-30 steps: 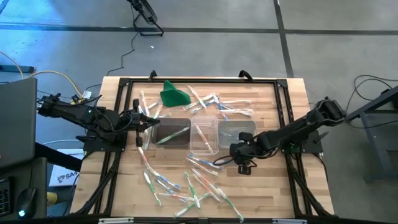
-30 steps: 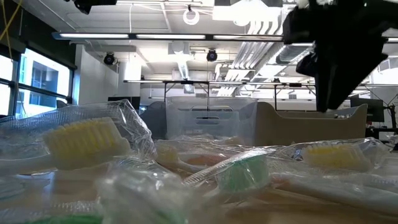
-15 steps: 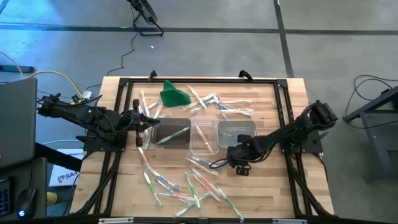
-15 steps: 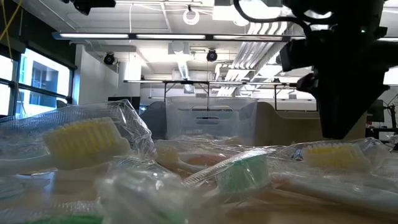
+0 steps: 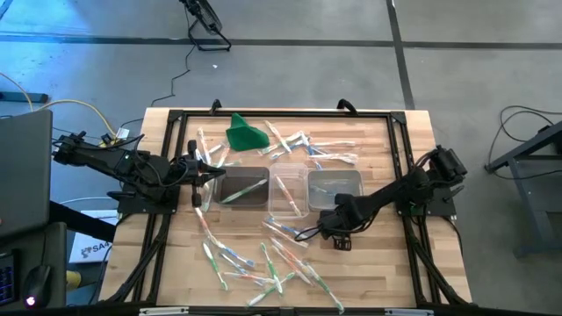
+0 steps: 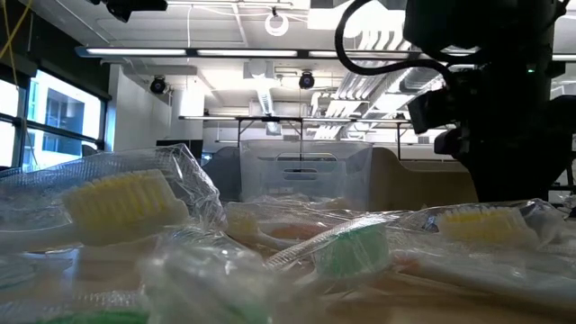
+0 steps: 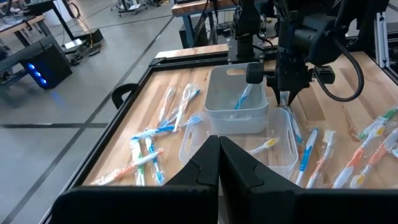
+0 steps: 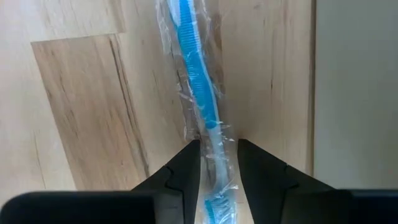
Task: Pick & Place Toothbrushes
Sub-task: Put the blue toothbrush into the gray bin
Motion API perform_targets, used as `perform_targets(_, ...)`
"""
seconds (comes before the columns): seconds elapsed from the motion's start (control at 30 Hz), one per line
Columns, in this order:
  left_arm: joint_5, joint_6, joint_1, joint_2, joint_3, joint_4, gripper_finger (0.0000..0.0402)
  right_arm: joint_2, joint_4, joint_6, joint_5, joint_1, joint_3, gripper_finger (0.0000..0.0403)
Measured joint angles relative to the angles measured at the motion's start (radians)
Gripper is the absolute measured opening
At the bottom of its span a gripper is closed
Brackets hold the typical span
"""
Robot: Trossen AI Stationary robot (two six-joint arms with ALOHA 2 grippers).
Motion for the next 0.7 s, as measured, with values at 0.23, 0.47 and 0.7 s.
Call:
perform_targets(0.23, 0.0, 0.0, 0.0, 0.0, 0.0, 0.0, 0.0001, 0.002, 0.0, -0.002, 0.002, 0.001, 0.001, 0.0098)
perform_targets(0.47, 0.0, 0.0, 0.0, 0.0, 0.0, 0.0, 0.0001, 0.002, -0.003, -0.003, 0.003, 0.01, 0.001, 0.0045)
perform_targets(0.7, 0.0, 0.0, 0.0, 0.0, 0.0, 0.0, 0.0001, 0.001, -0.004, -0.005, 0.015, 0.029, 0.0, 0.0011)
